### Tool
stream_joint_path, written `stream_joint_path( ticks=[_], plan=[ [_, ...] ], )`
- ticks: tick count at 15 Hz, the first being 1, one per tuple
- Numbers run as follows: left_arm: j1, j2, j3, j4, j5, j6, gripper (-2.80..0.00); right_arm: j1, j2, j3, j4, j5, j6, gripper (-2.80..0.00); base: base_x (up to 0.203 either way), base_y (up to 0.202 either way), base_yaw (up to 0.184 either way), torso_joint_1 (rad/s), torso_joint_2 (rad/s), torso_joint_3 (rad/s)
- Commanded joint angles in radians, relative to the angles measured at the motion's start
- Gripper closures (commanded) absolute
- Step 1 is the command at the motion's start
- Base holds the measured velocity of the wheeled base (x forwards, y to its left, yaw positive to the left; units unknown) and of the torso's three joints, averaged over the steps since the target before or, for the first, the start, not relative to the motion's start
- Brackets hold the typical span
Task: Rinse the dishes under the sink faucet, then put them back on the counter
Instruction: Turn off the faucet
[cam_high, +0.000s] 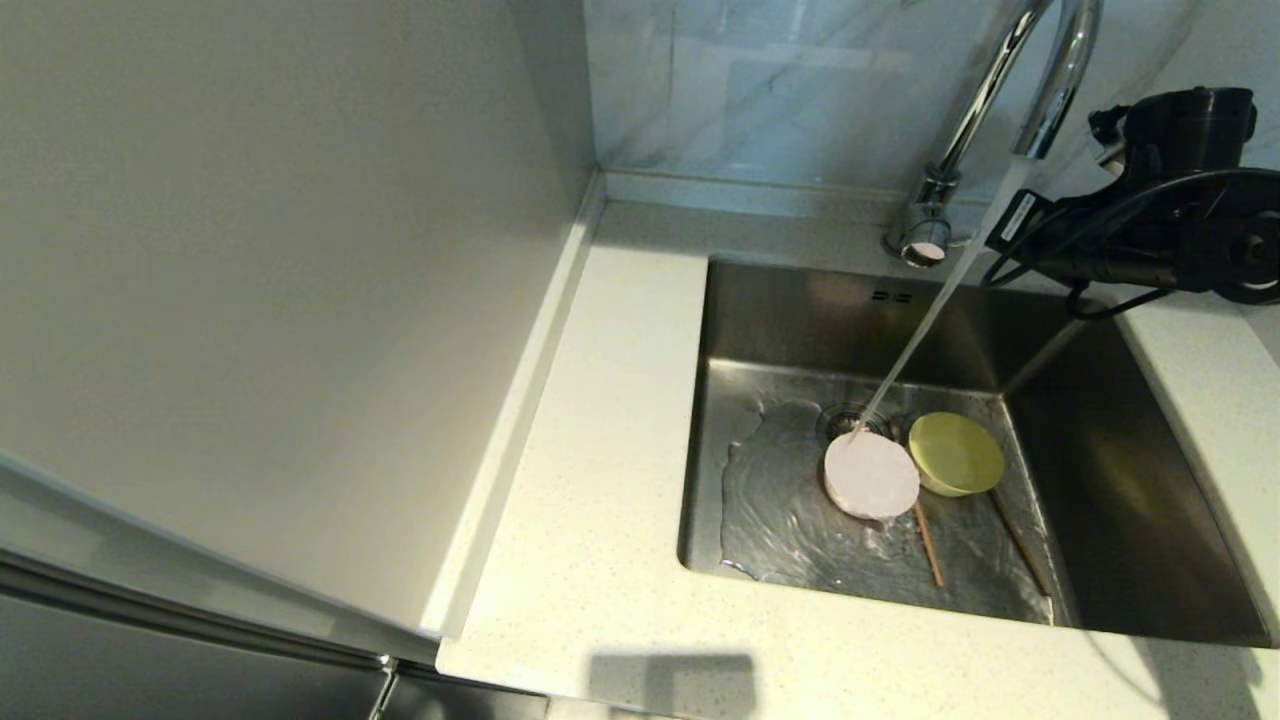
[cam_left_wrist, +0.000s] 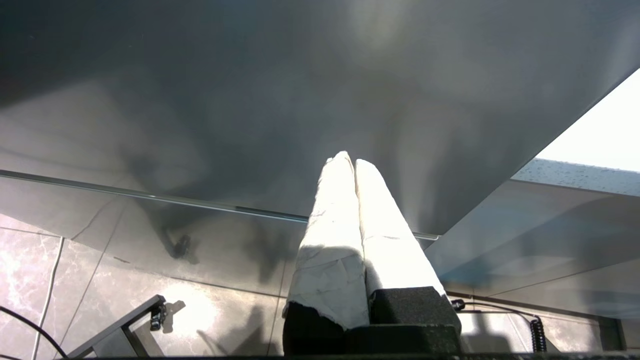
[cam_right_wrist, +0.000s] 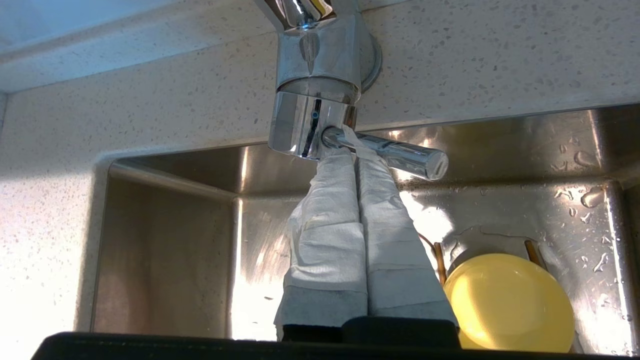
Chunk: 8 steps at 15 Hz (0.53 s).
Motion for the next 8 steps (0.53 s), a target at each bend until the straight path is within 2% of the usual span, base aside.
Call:
stream_joint_path(
  ticks=[1, 5, 8],
  plan=[
    [0.000, -0.003, 0.000, 0.000, 0.000, 0.000, 0.00, -0.006, 0.002, -0.002, -0.003, 0.001, 0.003, 0.00, 0.000, 0.000, 0.000, 0.000, 0.00, 0.000],
    [0.000, -0.003, 0.000, 0.000, 0.000, 0.000, 0.00, -0.029, 0.010, -0.002, -0.007, 0.004, 0.013, 0.00, 0.000, 0.000, 0.000, 0.000, 0.00, 0.000],
    [0.000, -0.003, 0.000, 0.000, 0.000, 0.000, 0.00, -0.043, 0.011, 0.000, -0.061, 0.032, 0.045, 0.00, 0.000, 0.000, 0.000, 0.000, 0.00, 0.000]
  ],
)
